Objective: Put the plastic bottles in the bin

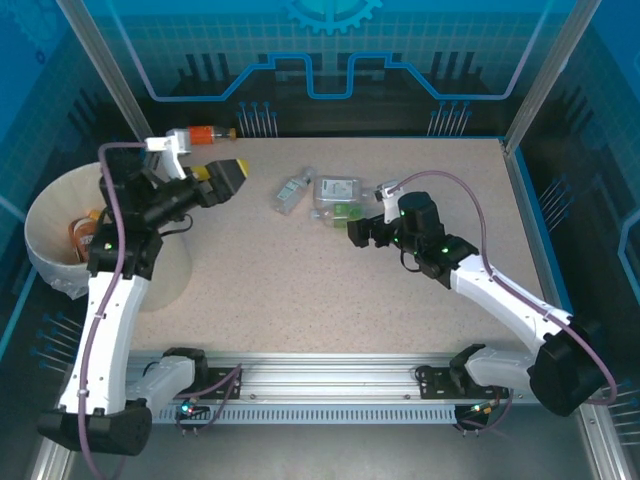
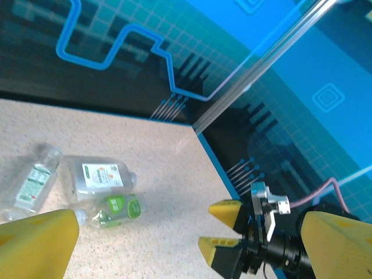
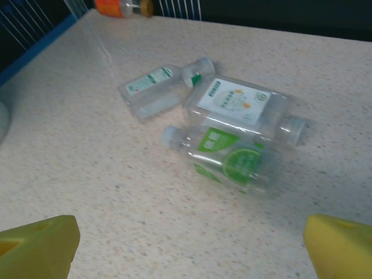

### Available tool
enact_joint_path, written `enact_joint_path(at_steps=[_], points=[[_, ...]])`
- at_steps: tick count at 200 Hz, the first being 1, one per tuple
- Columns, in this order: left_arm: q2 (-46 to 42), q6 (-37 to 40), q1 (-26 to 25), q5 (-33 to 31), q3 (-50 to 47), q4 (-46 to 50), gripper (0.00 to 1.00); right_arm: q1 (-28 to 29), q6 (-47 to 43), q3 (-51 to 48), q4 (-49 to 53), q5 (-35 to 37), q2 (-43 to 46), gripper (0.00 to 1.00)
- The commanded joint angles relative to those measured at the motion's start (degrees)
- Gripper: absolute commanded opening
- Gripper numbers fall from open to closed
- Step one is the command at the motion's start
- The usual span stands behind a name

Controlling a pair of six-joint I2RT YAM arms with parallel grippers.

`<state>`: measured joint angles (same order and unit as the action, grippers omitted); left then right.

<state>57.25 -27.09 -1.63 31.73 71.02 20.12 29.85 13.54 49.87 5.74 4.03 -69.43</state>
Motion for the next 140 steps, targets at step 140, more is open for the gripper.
enact_joint_path(at_steps=[140], points=[[0.82,1.58,-9.36,-13.37,-8.19,-2.68,0.99,-7.13,-46.89,35.95,30.45,-10.7,-40.51,0.98]])
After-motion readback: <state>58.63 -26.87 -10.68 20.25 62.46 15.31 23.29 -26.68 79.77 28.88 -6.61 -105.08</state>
